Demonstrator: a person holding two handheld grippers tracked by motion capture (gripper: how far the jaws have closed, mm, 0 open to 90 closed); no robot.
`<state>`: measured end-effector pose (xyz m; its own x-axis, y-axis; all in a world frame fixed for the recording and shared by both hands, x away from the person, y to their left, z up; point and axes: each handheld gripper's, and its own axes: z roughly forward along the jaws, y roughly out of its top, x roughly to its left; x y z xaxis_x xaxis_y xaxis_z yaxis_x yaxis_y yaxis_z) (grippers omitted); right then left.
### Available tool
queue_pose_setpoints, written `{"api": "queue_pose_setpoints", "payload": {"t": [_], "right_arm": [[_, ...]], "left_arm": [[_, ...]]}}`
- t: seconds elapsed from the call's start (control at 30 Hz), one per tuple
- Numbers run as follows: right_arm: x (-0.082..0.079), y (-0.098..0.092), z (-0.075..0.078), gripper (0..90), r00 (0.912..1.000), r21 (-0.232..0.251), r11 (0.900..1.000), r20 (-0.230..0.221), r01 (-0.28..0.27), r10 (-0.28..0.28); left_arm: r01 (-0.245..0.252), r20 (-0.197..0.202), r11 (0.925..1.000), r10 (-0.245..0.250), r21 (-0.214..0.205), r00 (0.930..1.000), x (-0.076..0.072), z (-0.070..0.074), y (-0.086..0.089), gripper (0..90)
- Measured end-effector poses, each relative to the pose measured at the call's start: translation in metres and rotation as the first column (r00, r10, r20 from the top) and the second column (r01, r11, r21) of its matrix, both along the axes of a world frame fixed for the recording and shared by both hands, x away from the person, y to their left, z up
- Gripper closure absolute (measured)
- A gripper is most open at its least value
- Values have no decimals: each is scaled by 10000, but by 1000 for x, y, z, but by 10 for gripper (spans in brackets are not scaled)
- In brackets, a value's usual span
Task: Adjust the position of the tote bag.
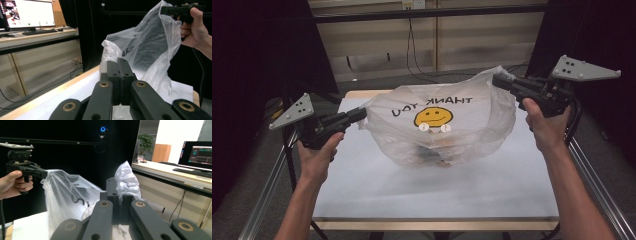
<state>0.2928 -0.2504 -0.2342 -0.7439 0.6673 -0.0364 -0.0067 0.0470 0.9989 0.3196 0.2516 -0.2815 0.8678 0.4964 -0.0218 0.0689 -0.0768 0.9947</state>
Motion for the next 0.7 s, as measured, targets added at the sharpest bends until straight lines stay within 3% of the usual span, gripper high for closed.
{"api": "queue_pose_setpoints", "payload": {"t": [0.13,0.3,0.4,0.53,0.7], "right_arm": [[6,-2,10,900,9998,141,9998,66,170,-171],[15,-7,21,900,9988,321,9985,187,449,-455],[20,-7,24,900,9973,122,9973,145,721,-723],[25,-10,17,900,9969,217,9968,-121,775,-773],[33,-14,-5,900,9938,-93,9964,-720,837,-842]], "left_arm": [[-152,10,9996,152,223,9999,7,9,-3,900],[-93,-48,10000,93,11,9999,16,13,-10,900],[-127,-79,9998,126,-130,9999,20,13,-13,900],[-402,-141,9992,402,-3,9991,25,9,-11,900],[-616,-583,9980,623,143,9964,34,-4,-9,900]]}}
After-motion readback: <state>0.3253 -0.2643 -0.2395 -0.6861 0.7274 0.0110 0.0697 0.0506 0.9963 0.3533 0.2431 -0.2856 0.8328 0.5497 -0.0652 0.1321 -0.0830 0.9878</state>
